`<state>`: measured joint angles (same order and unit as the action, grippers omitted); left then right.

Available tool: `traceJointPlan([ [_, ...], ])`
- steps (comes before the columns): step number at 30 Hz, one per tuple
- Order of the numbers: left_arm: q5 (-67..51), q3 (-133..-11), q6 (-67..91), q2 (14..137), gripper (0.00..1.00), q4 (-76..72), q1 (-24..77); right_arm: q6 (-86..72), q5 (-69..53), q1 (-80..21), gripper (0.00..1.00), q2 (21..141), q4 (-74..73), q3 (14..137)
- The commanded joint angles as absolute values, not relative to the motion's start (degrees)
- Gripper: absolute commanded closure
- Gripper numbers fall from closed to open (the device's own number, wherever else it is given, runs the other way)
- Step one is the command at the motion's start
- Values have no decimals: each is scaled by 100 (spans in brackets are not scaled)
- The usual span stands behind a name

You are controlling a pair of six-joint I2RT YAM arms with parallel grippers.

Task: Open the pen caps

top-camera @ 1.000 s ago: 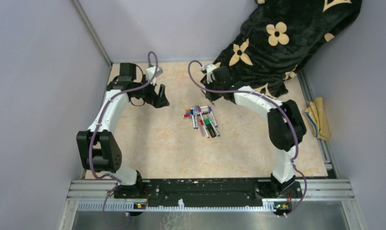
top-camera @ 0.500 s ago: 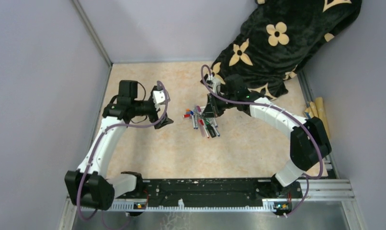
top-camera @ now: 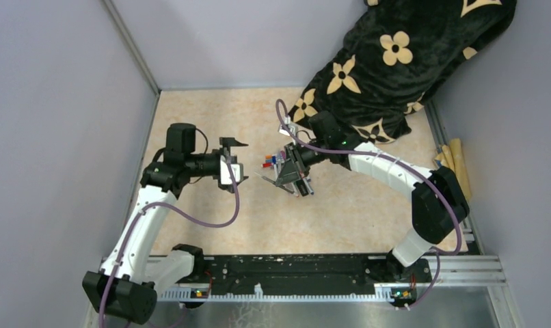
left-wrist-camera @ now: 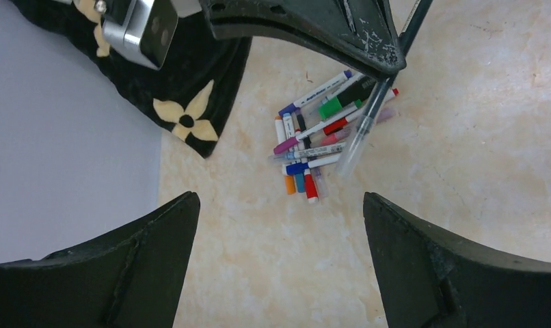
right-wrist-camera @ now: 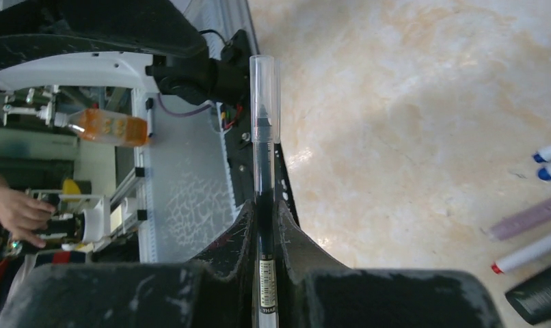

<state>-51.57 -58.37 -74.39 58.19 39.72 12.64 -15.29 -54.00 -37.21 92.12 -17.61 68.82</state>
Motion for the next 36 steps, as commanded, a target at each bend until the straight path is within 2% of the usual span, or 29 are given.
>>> traceJointPlan([
  [1, -5133, -5508, -8583, 5668, 6, 3966, 1523, -1762, -5888, -3969, 100, 9391, -1460, 7293],
  [6, -4677, -5296, -9646, 5642, 13, 4610, 1824, -1900, -5926, -4091, 100, 9489, -1305, 7482],
  [11, -4700, -5177, -9712, 5599, 20, 4529, 1942, -1872, -5964, -4183, 100, 9661, -1366, 7652],
  [13, -4657, -5084, -9678, 5544, 27, 4348, 2027, -1883, -5997, -4206, 100, 9755, -1364, 7691],
  [18, -4349, -4998, -9587, 5650, 57, 4095, 2178, -1927, -6011, -4244, 100, 9833, -1329, 7757],
  [23, -4246, -5102, -9307, 5811, 96, 3995, 2253, -1925, -5924, -4272, 99, 9882, -1376, 7845],
  [24, -4242, -5093, -9228, 5792, 100, 3928, 2268, -1930, -5883, -4290, 89, 9895, -1375, 7856],
  [28, -4341, -5069, -8840, 5663, 100, 3669, 2302, -2178, -5782, -4324, 62, 9924, -1051, 7714],
  [31, -4360, -5058, -8724, 5589, 100, 3607, 2303, -2452, -5823, -4330, 58, 9939, -680, 7558],
  [33, -4356, -5054, -8706, 5575, 100, 3620, 2302, -2540, -5822, -4331, 64, 9953, -575, 7535],
  [36, -4312, -5018, -8839, 5563, 100, 3663, 2307, -2554, -5774, -4331, 88, 9909, -592, 7525],
])
